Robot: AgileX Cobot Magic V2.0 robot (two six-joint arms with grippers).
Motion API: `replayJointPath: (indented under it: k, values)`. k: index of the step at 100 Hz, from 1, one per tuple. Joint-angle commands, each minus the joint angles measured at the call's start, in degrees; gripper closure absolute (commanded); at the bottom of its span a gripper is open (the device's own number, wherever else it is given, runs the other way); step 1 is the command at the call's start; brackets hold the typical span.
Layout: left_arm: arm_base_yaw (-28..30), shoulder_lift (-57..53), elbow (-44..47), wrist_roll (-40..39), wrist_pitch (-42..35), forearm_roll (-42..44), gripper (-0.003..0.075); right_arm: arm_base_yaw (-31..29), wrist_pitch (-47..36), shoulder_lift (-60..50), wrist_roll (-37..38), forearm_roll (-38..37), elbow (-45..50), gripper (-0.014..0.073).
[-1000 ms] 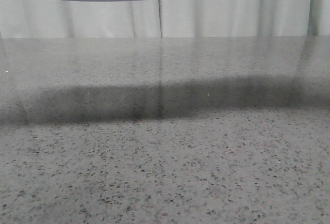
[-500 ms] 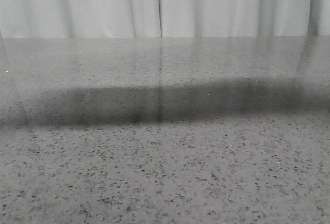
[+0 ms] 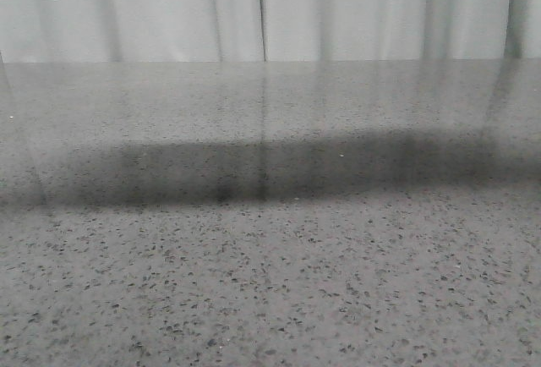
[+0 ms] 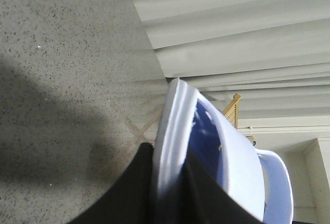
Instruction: Insert blue slippers together front up
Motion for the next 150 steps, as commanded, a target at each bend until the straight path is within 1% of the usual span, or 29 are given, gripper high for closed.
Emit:
replayJointPath:
  k: [1, 10, 25, 39, 66, 81, 102, 133, 150]
  values:
    - [0.0, -0.3, -2.0, 0.1, 2.3, -4.2, 0.0704, 0.3, -1.7, -0.3, -1.9, 4.6, -1.7, 0.0701]
    - [0.0, -0.3, -2.0, 0.1, 2.4, -4.2, 0.0704, 0.3, -1.4, -0.3, -2.7, 5.8, -1.7, 0.0701]
    - [0.0, -0.3, -2.0, 2.4, 4.1, -5.8, 0.0704, 0.3, -1.3, 0.2, -3.1, 6.6, -1.5, 0.0701]
    - [0.0, -0.3, -2.0, 2.5, 5.4, -6.6, 0.0704, 0.4, -0.7, 0.7, -4.6, 7.2, -1.4, 0.0701]
    - [0.0, -0.3, -2.2, 2.9, 9.2, -8.1, 0.0704, 2.5, -0.3, 2.5, -6.4, 7.7, -1.4, 0.0701]
    - [0.0, -0.3, -2.2, 4.0, 11.2, -9.4, 0.0704, 3.7, 0.4, 3.7, -9.6, 11.1, -1.4, 0.0701]
    - [0.0, -0.3, -2.2, 4.1, 12.6, -9.6, 0.0704, 3.7, 2.3, 5.9, -13.6, 14.7, -1.2, 0.0701]
    - [0.0, -0.3, -2.2, 5.3, 13.6, -10.1, 0.0704, 3.7, 2.5, 6.0, -18.1, 15.5, -0.8, 0.0701]
    - [0.0, -0.3, -2.2, 5.9, 14.8, -10.5, 0.0704, 3.7, 0.3, 6.0, -18.1, 13.4, -0.7, 0.0701]
